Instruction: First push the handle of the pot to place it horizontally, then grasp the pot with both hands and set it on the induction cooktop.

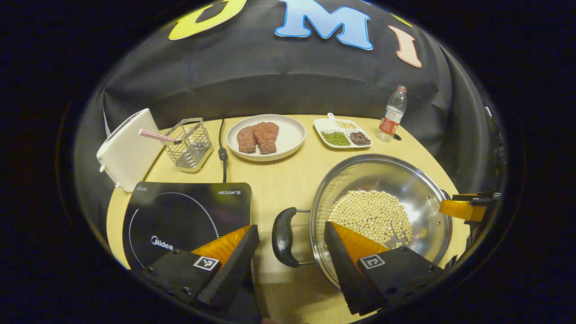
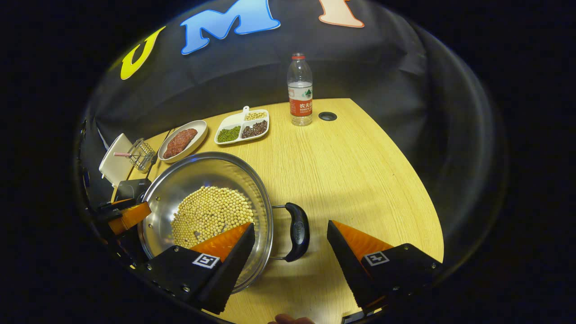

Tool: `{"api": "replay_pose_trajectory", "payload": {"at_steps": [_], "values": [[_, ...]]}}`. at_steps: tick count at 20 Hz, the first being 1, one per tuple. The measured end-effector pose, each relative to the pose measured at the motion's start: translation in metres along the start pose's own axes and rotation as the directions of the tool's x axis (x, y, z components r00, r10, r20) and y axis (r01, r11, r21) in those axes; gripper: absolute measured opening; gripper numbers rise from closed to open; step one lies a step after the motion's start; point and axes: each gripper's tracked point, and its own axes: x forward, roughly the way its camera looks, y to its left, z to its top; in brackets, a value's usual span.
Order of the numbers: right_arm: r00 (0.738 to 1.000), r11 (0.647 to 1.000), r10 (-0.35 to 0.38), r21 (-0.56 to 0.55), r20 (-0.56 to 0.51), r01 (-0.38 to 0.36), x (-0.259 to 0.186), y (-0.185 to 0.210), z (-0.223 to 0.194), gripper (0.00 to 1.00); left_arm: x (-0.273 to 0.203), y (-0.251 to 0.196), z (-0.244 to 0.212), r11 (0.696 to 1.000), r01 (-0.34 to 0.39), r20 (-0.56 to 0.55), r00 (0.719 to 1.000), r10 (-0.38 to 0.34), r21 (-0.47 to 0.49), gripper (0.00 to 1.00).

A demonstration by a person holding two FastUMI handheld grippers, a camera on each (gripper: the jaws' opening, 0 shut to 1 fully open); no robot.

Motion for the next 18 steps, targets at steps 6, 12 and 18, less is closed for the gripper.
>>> {"api": "replay_pose_trajectory", "payload": {"at_steps": [6,12,18], "values": [[0.999,0.999,-0.033,0.017,-0.036,0.034,0.02,-0.001,-0.01,1.0,0.011,-0.005,-0.002,0.999,-0.008,-0.003,1.0,0.009,0.032,0.92],[0.999,0.998,-0.032,0.056,-0.034,0.034,0.035,0.007,-0.016,0.78,0.019,-0.006,-0.005,0.999,-0.025,0.007,1.0,0.024,0.048,0.73],[0.998,0.998,-0.054,0.027,-0.008,0.055,0.034,0.007,-0.012,0.68,0.016,-0.006,-0.003,0.998,-0.021,0.032,0.999,0.019,0.061,0.72]]}}
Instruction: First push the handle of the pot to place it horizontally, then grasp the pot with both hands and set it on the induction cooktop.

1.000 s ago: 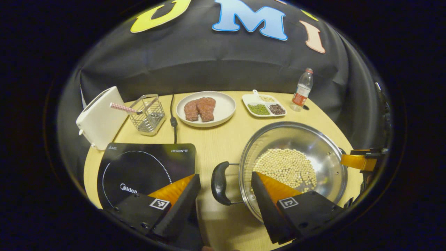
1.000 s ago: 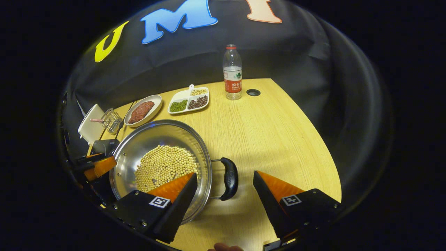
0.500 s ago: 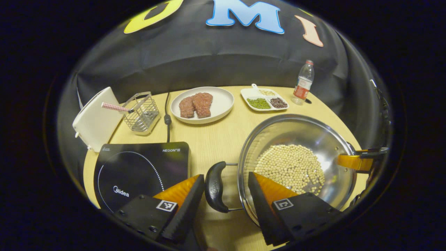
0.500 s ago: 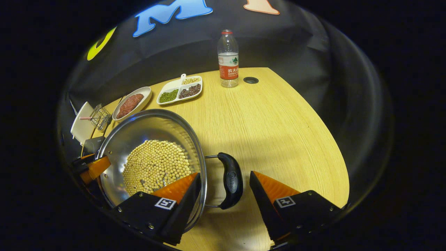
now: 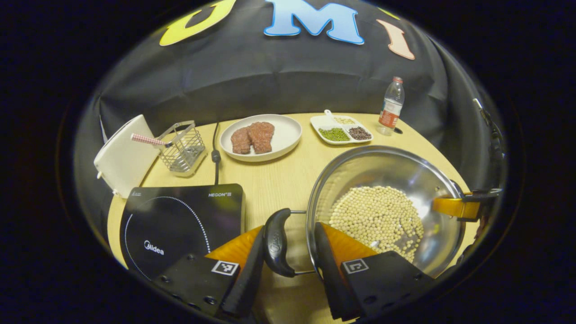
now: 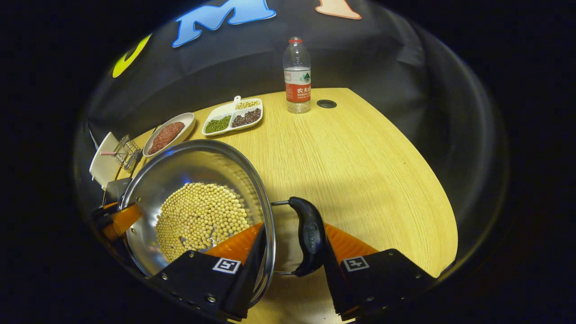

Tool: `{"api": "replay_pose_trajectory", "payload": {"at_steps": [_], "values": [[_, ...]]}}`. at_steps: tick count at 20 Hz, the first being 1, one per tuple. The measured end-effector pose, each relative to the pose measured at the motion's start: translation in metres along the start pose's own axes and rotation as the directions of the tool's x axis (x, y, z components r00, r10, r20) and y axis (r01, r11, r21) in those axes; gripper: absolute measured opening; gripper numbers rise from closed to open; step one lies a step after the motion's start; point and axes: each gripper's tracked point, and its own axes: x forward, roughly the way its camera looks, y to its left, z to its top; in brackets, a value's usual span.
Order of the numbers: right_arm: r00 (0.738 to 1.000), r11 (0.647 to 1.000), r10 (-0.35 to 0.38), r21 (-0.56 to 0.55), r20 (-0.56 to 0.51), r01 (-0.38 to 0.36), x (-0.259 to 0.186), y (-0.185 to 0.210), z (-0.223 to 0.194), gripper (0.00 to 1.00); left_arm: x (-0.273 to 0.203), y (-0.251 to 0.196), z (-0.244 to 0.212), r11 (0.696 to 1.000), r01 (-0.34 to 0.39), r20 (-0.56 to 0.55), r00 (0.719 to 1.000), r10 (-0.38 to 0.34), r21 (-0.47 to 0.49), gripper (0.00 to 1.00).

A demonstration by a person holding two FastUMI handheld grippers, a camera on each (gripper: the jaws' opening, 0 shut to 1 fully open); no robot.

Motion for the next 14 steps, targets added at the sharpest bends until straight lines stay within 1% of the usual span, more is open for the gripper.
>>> {"api": "replay_pose_trajectory", "payload": {"at_steps": [1,2,3,4,7,8,10,14], "values": [[1.0,1.0,0.003,0.004,0.005,-0.003,-0.002,0.0,0.002,0.68,0.0,0.0,0.001,1.0,-0.002,0.001,1.0,0.002,0.002,0.69],[1.0,1.0,0.001,0.008,-0.001,-0.001,-0.001,0.001,-0.002,0.64,0.0,0.0,-0.001,1.0,0.003,0.0,1.0,-0.003,0.0,0.68],[1.0,1.0,-0.001,0.013,-0.002,0.001,-0.003,0.0,-0.002,0.64,0.0,0.0,0.0,1.0,0.008,0.003,1.0,-0.008,0.002,0.65],[1.0,1.0,-0.004,0.014,-0.004,0.004,-0.002,0.0,-0.003,0.64,-0.001,0.0,0.0,1.0,0.012,0.001,1.0,-0.012,0.003,0.67],[1.0,1.0,-0.008,0.018,-0.005,0.008,-0.005,0.002,-0.004,0.64,-0.001,0.001,-0.001,1.0,0.012,0.003,1.0,-0.012,0.004,0.66],[1.0,1.0,-0.006,0.019,-0.007,0.007,-0.005,0.002,-0.004,0.64,-0.002,0.002,0.0,1.0,0.011,0.006,1.0,-0.011,0.004,0.7],[1.0,1.0,-0.004,0.018,-0.005,0.004,-0.009,0.003,-0.004,0.64,-0.005,0.004,0.003,1.0,0.008,0.014,1.0,-0.009,0.006,0.66],[1.0,1.0,-0.002,0.019,0.0,0.002,-0.024,0.007,0.001,0.64,-0.017,0.008,0.011,1.0,0.012,0.03,0.999,-0.011,-0.002,0.66]]}}
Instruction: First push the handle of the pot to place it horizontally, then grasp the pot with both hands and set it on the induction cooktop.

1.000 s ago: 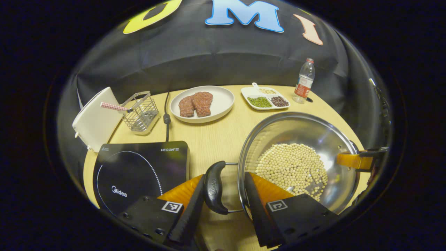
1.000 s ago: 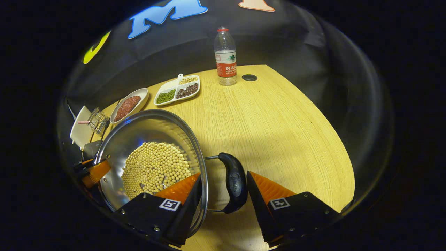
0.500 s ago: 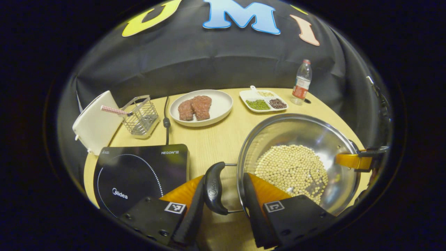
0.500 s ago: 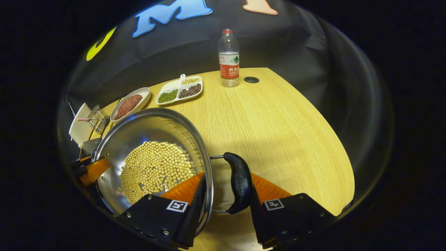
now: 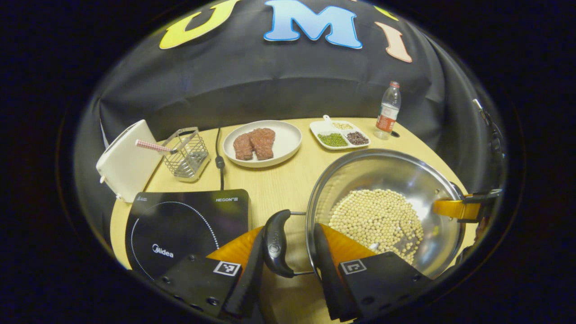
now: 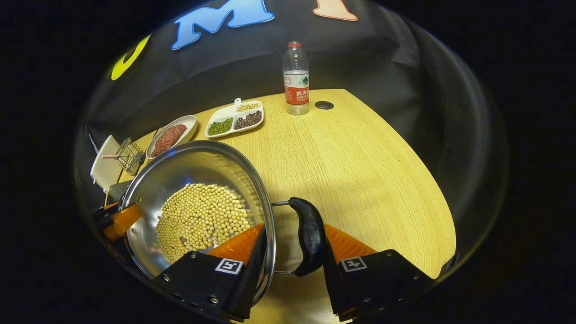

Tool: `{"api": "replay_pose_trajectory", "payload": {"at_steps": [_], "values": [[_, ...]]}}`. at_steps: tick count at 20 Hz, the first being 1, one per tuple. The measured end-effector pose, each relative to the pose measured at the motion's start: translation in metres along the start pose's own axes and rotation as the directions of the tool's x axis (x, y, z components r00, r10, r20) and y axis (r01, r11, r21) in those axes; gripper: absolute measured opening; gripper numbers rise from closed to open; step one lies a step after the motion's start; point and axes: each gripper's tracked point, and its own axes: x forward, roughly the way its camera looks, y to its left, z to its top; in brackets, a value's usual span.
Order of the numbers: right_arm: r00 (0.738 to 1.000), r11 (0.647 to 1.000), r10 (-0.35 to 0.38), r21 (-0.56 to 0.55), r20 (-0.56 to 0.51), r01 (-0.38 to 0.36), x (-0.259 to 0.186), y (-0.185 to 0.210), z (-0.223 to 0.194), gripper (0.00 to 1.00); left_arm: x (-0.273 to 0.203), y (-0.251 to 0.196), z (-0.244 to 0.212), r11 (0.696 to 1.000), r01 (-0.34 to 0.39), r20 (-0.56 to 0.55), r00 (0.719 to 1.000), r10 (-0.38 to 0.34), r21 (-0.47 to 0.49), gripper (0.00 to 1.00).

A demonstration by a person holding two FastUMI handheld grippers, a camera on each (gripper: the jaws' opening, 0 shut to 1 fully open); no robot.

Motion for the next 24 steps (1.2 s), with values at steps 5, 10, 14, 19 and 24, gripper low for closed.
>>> {"api": "replay_pose_trajectory", "payload": {"at_steps": [5,10,14,19,24], "values": [[1.0,1.0,0.014,0.001,0.017,-0.014,-0.024,0.011,0.002,0.64,-0.025,0.011,0.007,1.0,0.002,0.026,1.0,-0.002,-0.005,0.66],[0.999,0.999,0.033,-0.012,0.011,-0.033,-0.041,0.028,-0.003,0.64,-0.049,0.028,0.009,1.0,-0.015,0.047,0.999,0.015,-0.001,0.66],[0.999,0.998,0.046,-0.032,0.018,-0.046,-0.056,0.046,-0.003,0.64,-0.069,0.047,0.007,0.999,-0.029,0.061,0.998,0.03,-0.021,0.66],[0.998,0.997,0.066,-0.051,0.008,-0.066,-0.069,0.077,-0.009,0.64,-0.093,0.079,0.003,0.997,-0.062,0.078,0.995,0.065,-0.037,0.63],[0.996,0.993,0.087,-0.082,0.002,-0.086,-0.077,0.11,-0.012,0.64,-0.111,0.115,-0.007,0.994,-0.087,0.085,0.992,0.092,-0.063,0.63]]}}
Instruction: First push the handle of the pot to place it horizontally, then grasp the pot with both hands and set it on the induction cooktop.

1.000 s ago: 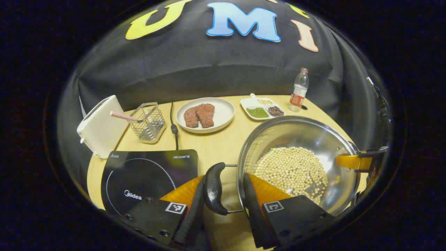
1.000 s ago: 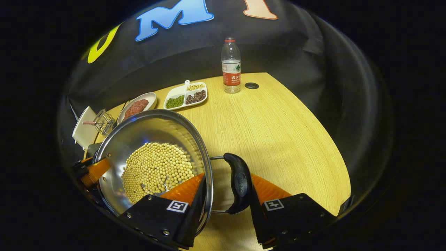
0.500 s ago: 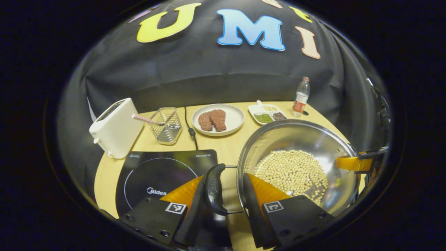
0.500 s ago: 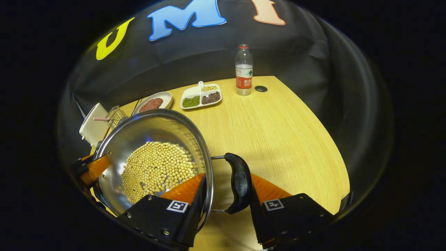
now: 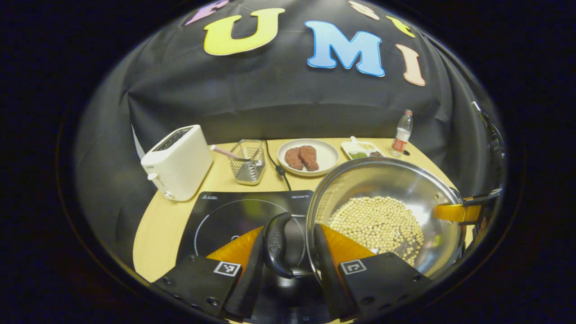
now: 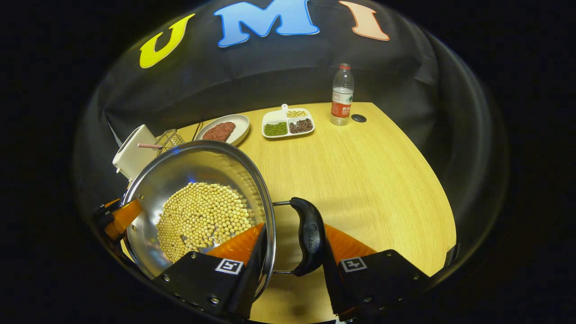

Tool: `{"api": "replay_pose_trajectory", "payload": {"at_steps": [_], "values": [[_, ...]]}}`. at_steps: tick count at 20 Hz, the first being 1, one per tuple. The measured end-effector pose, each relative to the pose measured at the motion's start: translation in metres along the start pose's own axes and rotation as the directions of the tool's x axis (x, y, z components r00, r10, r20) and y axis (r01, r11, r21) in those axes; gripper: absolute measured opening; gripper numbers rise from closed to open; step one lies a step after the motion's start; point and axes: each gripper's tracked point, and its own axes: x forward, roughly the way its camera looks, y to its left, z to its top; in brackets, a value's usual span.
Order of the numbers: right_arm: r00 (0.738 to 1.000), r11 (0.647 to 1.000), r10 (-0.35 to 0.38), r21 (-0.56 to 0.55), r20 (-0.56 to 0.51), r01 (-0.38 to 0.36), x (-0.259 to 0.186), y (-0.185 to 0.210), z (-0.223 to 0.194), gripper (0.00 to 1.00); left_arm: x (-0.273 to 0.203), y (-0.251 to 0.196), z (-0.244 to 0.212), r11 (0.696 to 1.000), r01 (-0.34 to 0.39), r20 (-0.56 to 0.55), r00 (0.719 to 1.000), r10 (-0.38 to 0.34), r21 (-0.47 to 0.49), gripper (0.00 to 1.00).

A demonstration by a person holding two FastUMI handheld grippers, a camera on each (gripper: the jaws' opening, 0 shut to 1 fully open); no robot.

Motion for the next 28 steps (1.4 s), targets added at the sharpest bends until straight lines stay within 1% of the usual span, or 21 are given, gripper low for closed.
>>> {"api": "replay_pose_trajectory", "payload": {"at_steps": [2,3,4,5,6,7,9,10,11,12,13,17,18,19,25,28], "values": [[1.0,1.0,0.005,-0.014,-0.001,-0.005,-0.004,0.015,0.0,0.64,-0.005,0.015,0.0,1.0,-0.008,0.001,1.0,0.008,-0.009,0.63],[1.0,1.0,0.009,-0.019,0.002,-0.009,-0.005,0.021,0.0,0.64,-0.007,0.023,0.002,1.0,-0.011,0.005,1.0,0.012,-0.01,0.66],[1.0,1.0,0.013,-0.023,0.002,-0.013,-0.006,0.028,0.001,0.64,-0.009,0.03,0.002,1.0,-0.014,0.009,1.0,0.015,-0.01,0.63],[1.0,1.0,0.017,-0.025,0.002,-0.017,-0.006,0.033,0.001,0.64,-0.012,0.037,0.003,1.0,-0.018,0.013,1.0,0.018,-0.012,0.63],[1.0,0.999,0.021,-0.027,0.002,-0.021,-0.007,0.041,0.0,0.64,-0.014,0.045,0.003,1.0,-0.022,0.012,1.0,0.022,-0.015,0.66],[1.0,0.999,0.024,-0.032,0.0,-0.024,-0.008,0.048,-0.001,0.64,-0.015,0.052,0.003,0.999,-0.026,0.015,1.0,0.026,-0.018,0.63],[1.0,0.999,0.031,-0.04,0.004,-0.03,-0.009,0.062,0.0,0.64,-0.018,0.066,0.003,0.999,-0.033,0.017,0.999,0.033,-0.027,0.63],[0.999,0.998,0.034,-0.044,0.008,-0.033,-0.009,0.068,0.001,0.64,-0.018,0.072,0.001,0.999,-0.034,0.018,0.999,0.035,-0.033,0.66],[0.999,0.998,0.035,-0.047,0.012,-0.034,-0.01,0.074,0.002,0.64,-0.018,0.079,-0.001,0.999,-0.034,0.016,0.999,0.035,-0.039,0.63],[0.999,0.998,0.038,-0.052,0.011,-0.037,-0.01,0.081,0.001,0.64,-0.02,0.086,-0.003,0.998,-0.036,0.016,0.999,0.037,-0.043,0.66],[0.999,0.998,0.041,-0.057,0.007,-0.041,-0.009,0.088,0.0,0.64,-0.021,0.093,-0.003,0.998,-0.041,0.018,0.999,0.042,-0.043,0.63],[0.998,0.996,0.055,-0.07,-0.007,-0.056,-0.005,0.112,-0.001,0.64,-0.022,0.119,-0.005,0.997,-0.062,0.018,0.998,0.063,-0.046,0.63],[0.998,0.995,0.059,-0.075,-0.01,-0.06,-0.002,0.118,-0.001,0.59,-0.022,0.125,-0.006,0.997,-0.066,0.013,0.998,0.067,-0.051,0.63],[0.998,0.995,0.064,-0.082,-0.012,-0.065,-0.001,0.124,-0.001,0.64,-0.022,0.131,-0.007,0.996,-0.07,0.014,0.997,0.071,-0.057,0.63],[0.997,0.992,0.075,-0.101,-0.032,-0.078,0.012,0.148,-0.001,0.64,-0.014,0.159,-0.011,0.994,-0.088,0.011,0.996,0.089,-0.067,0.63],[0.996,0.991,0.077,-0.107,-0.036,-0.081,0.018,0.159,-0.001,0.64,-0.013,0.166,-0.011,0.993,-0.091,0.01,0.996,0.092,-0.075,0.63]]}}
